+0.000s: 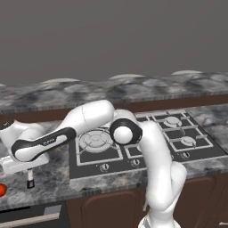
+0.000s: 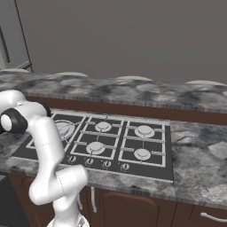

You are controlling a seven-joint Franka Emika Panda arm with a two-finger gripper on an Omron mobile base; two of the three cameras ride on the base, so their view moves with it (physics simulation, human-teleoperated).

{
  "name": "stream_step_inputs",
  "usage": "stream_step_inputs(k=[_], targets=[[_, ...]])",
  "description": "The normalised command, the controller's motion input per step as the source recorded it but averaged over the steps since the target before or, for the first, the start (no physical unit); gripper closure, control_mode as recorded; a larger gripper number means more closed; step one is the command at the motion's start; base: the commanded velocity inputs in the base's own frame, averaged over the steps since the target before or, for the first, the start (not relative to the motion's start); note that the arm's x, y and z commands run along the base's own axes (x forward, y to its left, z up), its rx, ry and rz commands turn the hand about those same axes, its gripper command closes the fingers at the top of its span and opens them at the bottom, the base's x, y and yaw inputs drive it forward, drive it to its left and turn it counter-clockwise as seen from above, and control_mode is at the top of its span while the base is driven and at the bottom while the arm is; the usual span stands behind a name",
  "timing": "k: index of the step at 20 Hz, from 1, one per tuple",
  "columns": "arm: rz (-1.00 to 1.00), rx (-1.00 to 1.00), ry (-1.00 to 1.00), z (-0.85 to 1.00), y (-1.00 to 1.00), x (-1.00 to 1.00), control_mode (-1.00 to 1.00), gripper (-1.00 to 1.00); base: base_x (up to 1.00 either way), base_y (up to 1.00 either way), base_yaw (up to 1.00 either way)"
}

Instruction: Place the pan on the front left burner on the stove. Then place the tomato and the onion in the pan and turn on the front left burner.

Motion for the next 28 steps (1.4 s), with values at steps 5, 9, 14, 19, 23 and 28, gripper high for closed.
stream_step_inputs(k=[5, 9, 14, 19, 23, 28], targets=[[0.00, 0.00, 0.01, -0.18, 0.02, 0.00, -1.00, -1.00, 0.00, 0.00, 0.00], [0.00, 0.00, 0.01, -0.16, 0.11, 0.03, -1.00, -1.00, 0.00, 0.00, 0.00], [0.00, 0.00, 0.01, -0.15, 0.12, 0.05, -1.00, -1.00, 0.00, 0.00, 0.00], [0.00, 0.00, 0.01, -0.17, 0.07, 0.03, -1.00, -1.00, 0.00, 0.00, 0.00], [0.00, 0.00, 0.03, -0.15, 0.00, 0.04, -1.00, -1.00, 0.00, 0.00, 0.00], [0.00, 0.00, 0.01, -0.10, 0.00, 0.01, -1.00, -1.00, 0.00, 0.00, 0.00]])
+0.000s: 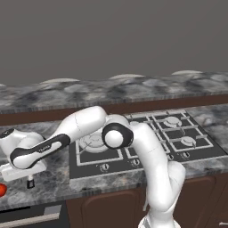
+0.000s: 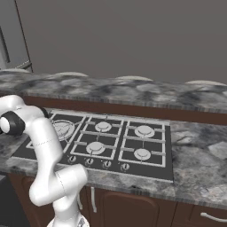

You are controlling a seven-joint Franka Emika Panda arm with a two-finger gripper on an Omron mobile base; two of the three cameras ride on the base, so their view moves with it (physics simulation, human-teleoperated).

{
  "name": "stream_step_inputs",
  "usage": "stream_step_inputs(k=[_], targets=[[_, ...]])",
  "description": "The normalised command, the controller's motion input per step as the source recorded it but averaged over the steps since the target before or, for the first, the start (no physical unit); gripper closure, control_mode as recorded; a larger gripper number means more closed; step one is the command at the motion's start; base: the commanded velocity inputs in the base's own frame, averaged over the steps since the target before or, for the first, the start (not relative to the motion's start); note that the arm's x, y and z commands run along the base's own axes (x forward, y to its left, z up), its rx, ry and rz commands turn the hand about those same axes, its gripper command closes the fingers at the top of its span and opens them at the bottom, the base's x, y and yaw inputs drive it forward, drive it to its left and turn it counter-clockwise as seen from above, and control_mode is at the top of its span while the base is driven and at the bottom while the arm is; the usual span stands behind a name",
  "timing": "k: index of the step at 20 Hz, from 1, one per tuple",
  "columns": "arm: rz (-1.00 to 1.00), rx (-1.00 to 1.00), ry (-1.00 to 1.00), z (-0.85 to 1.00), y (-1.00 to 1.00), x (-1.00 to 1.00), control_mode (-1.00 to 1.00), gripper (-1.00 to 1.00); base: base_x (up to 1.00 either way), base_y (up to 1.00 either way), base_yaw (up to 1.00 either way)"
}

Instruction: Place the pan on the front left burner on the stove. Then place the tomato and the onion in the pan and turn on the front left burner.

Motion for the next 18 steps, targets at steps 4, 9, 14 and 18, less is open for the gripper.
stream_step_inputs(k=[4, 9, 14, 18], targets=[[0.00, 0.00, 0.02, -0.14, 0.00, 0.02, -1.00, -1.00, 0.00, 0.00, 0.00], [0.00, 0.00, 0.02, -0.16, 0.00, 0.01, -1.00, 1.00, 0.00, 0.00, 0.00], [0.00, 0.00, 0.01, -0.12, 0.00, 0.00, -1.00, 1.00, 0.00, 0.00, 0.00], [0.00, 0.00, 0.00, 0.00, -0.03, 0.00, -1.00, 1.00, 0.00, 0.00, 0.00]])
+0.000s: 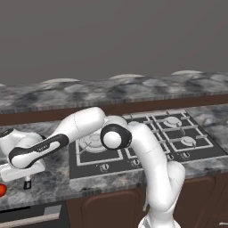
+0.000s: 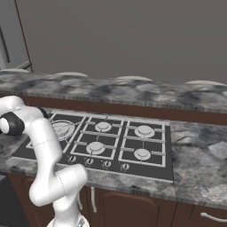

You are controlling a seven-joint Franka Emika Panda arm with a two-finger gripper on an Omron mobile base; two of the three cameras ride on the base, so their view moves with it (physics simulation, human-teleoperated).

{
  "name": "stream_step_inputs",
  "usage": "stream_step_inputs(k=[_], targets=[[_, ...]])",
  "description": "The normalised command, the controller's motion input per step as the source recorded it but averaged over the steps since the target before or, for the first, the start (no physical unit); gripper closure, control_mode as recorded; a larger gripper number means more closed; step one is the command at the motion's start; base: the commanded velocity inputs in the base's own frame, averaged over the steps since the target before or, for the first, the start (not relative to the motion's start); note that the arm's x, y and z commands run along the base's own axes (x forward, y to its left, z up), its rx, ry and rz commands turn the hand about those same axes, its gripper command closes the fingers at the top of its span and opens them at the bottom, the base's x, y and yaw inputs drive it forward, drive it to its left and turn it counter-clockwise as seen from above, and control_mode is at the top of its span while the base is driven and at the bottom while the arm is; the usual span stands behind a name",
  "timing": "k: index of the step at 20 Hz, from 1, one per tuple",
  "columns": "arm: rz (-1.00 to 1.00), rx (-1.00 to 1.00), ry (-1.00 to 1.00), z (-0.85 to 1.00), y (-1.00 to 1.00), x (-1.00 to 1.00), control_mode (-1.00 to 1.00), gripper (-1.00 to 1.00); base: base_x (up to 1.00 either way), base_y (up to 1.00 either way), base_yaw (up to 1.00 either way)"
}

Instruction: Place the pan on the front left burner on the stove. Then place the tomato and the onion in the pan and turn on the front left burner.

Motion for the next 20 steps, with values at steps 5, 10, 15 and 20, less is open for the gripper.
stream_step_inputs(k=[5, 10, 15, 20], targets=[[0.00, 0.00, 0.00, 0.08, -0.13, 0.00, -1.00, 1.00, 0.00, 0.00, 0.00], [0.00, 0.00, -0.02, 0.38, -0.15, 0.00, -1.00, 1.00, 0.00, 0.00, 0.00], [0.00, 0.01, 0.00, 0.24, -0.09, 0.00, -1.00, 1.00, 0.00, 0.00, 0.00], [-0.03, 0.05, 0.00, 0.12, -0.30, -0.03, -1.00, 1.00, 0.00, 0.00, 0.00]])
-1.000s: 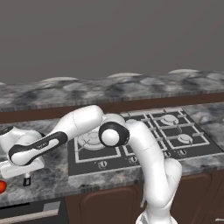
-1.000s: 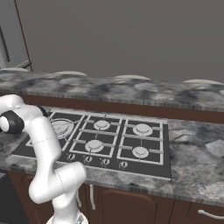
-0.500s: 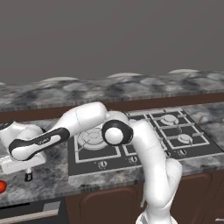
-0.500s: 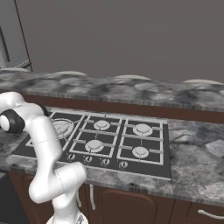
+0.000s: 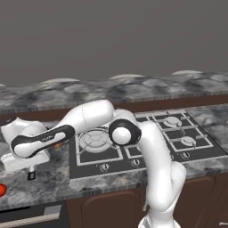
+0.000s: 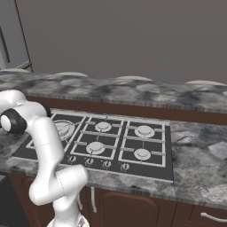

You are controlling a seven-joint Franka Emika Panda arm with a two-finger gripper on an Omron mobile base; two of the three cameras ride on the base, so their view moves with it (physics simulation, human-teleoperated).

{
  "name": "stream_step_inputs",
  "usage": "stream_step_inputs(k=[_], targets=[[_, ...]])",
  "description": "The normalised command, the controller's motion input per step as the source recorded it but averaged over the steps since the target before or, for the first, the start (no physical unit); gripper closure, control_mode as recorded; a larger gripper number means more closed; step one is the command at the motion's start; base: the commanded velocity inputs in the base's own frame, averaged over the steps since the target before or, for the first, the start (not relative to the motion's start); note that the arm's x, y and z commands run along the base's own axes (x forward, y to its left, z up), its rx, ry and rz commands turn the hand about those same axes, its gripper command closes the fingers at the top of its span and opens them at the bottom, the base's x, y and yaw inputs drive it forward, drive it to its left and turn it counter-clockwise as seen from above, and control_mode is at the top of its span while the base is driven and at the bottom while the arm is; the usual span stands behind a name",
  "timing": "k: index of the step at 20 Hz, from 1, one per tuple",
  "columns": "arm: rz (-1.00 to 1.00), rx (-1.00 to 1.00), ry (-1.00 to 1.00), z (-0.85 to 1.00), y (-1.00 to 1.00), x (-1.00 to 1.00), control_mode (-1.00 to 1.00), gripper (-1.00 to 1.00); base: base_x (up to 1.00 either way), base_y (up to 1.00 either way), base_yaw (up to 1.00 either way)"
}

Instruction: Place the pan on the front left burner on the stove. Then place the tomato and the onion in the pan and turn on the front left burner.

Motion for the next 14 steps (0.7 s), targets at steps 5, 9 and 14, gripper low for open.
stream_step_inputs(k=[5, 9, 14], targets=[[-0.08, 0.03, -0.06, 0.13, -0.42, -0.11, -1.00, 1.00, 0.00, 0.00, 0.00], [-0.09, 0.05, -0.05, 0.18, -0.51, -0.17, -1.00, 1.00, 0.00, 0.00, 0.00], [-0.11, 0.09, -0.02, 0.19, -0.61, -0.15, -1.00, 1.00, 0.00, 0.00, 0.00]])
